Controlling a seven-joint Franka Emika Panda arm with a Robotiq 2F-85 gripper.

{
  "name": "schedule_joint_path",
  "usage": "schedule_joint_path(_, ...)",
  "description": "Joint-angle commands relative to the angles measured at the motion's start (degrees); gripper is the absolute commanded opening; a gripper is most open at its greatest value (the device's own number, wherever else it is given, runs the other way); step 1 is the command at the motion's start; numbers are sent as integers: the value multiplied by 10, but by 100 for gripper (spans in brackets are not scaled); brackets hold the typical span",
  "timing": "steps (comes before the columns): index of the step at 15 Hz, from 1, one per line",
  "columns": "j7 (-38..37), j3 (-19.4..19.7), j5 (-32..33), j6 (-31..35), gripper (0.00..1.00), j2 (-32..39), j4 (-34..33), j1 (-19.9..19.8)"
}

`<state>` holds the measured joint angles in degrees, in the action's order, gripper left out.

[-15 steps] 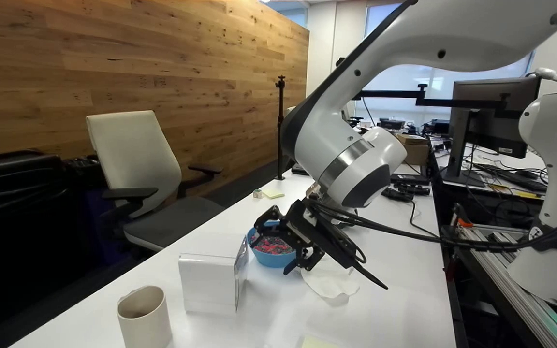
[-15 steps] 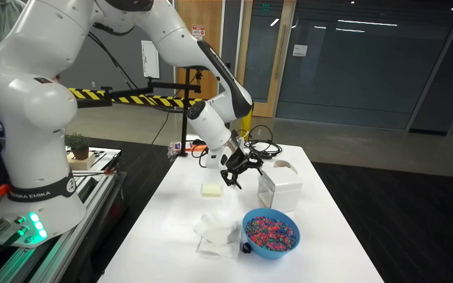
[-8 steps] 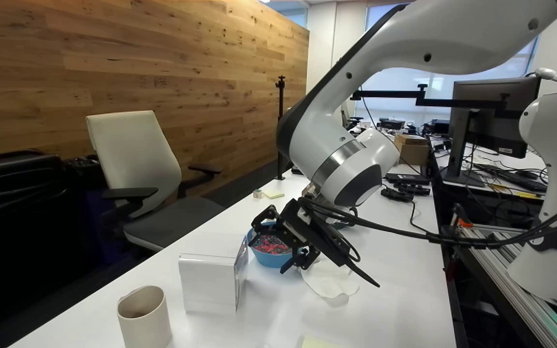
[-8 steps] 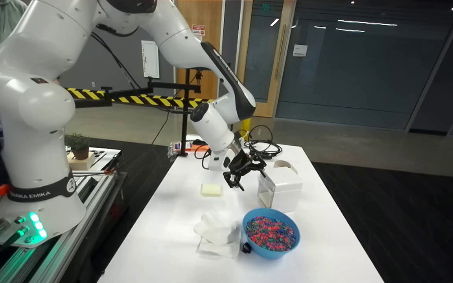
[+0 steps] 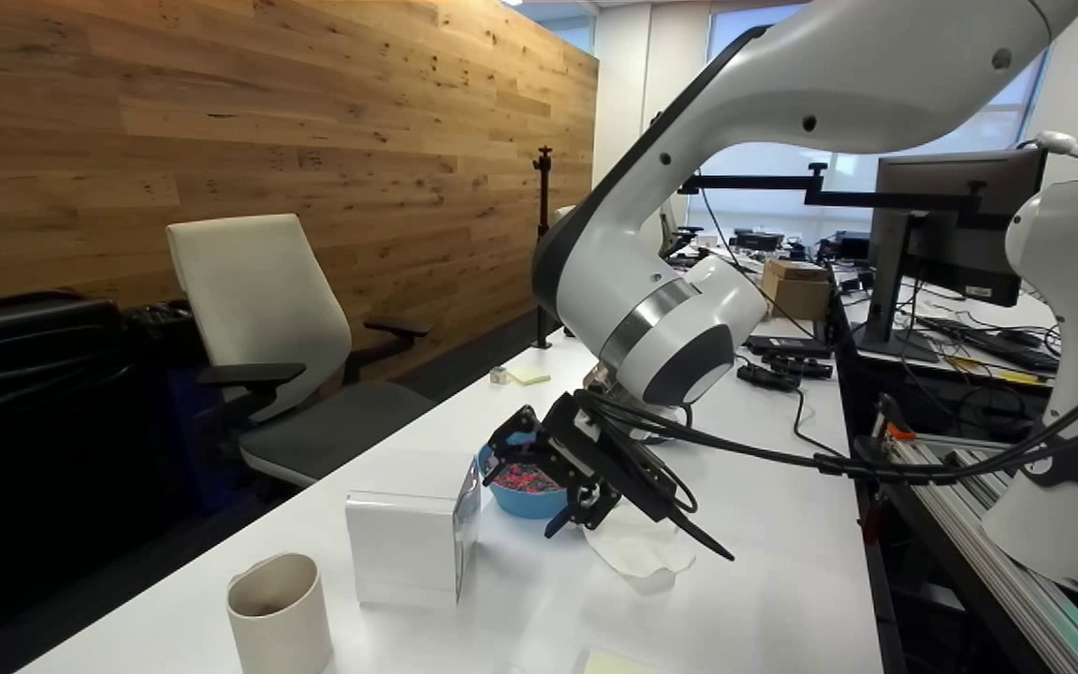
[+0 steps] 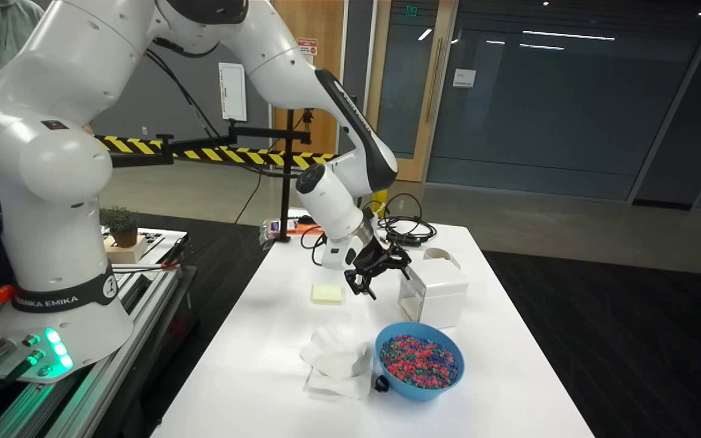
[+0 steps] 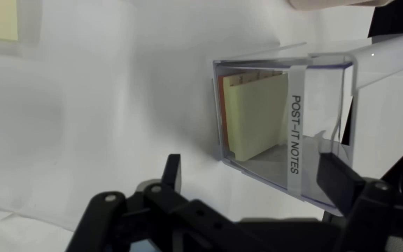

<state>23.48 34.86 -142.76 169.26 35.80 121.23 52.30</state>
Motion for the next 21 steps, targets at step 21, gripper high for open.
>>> schedule_joint_path(21, -32, -91, 81, -4, 100, 1, -44, -99)
